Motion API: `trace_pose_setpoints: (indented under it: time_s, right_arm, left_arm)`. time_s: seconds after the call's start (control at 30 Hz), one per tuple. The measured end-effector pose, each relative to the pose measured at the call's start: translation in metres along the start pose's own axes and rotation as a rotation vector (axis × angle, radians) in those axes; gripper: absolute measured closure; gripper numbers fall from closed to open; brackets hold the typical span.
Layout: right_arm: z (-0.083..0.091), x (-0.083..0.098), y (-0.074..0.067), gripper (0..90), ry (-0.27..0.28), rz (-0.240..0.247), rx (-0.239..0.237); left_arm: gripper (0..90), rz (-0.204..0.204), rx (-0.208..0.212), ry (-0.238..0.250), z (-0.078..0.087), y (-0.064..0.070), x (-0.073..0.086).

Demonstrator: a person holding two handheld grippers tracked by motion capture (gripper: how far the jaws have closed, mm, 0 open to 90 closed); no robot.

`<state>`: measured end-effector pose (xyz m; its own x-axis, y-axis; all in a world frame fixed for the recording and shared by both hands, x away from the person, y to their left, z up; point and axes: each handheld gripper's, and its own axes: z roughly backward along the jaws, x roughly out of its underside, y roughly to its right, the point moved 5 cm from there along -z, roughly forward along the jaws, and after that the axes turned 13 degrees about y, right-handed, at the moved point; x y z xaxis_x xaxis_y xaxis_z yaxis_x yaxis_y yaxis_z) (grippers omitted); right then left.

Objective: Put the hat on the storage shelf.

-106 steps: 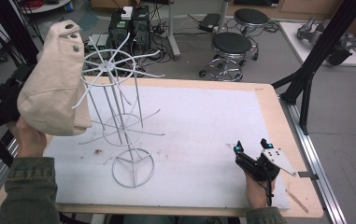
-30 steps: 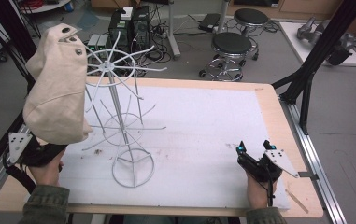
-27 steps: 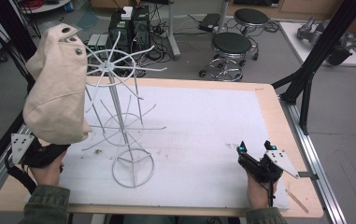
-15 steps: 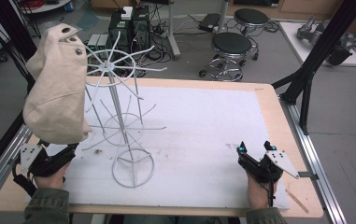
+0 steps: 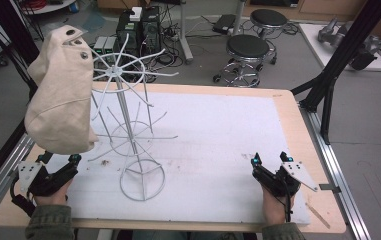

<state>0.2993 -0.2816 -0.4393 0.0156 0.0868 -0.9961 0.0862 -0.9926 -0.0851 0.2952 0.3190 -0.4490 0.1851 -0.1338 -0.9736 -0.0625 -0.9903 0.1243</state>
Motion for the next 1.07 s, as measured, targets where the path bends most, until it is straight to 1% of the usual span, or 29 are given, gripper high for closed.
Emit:
trace_pose_setpoints:
  time_s: [0.13,0.37,0.53,0.57,0.6,0.8,1.07]
  right_arm:
    - [0.0007,-0.0008,0.0009,11.9,0.005,-0.005,0.002]
    - [0.0005,-0.0007,0.0011,11.9,0.005,-0.006,0.002]
    - [0.0019,-0.0011,0.0008,11.9,0.005,-0.007,0.004]
    - [0.0019,-0.0011,0.0008,11.9,0.005,-0.006,0.004]
    - [0.0017,-0.0010,0.0011,11.9,0.003,-0.004,0.003]
    - [0.0010,-0.0006,0.0017,11.9,0.000,-0.016,0.003]
    - [0.0000,0.0002,0.0027,11.9,-0.008,-0.014,0.002]
  left_arm:
    - [15.8,-0.005,0.007,0.005,-0.0004,0.0020,-0.0010]
    - [15.8,-0.009,0.002,0.021,-0.0009,0.0014,-0.0030]
    - [15.8,-0.015,0.004,0.022,-0.0028,0.0028,-0.0045]
    - [15.8,-0.015,0.004,0.022,-0.0028,0.0028,-0.0045]
    - [15.8,-0.007,0.001,0.034,-0.0033,0.0030,-0.0053]
    - [15.8,-0.003,-0.011,0.029,-0.0016,0.0002,-0.0052]
    - [15.9,-0.005,-0.004,0.025,-0.0016,0.0015,-0.0050]
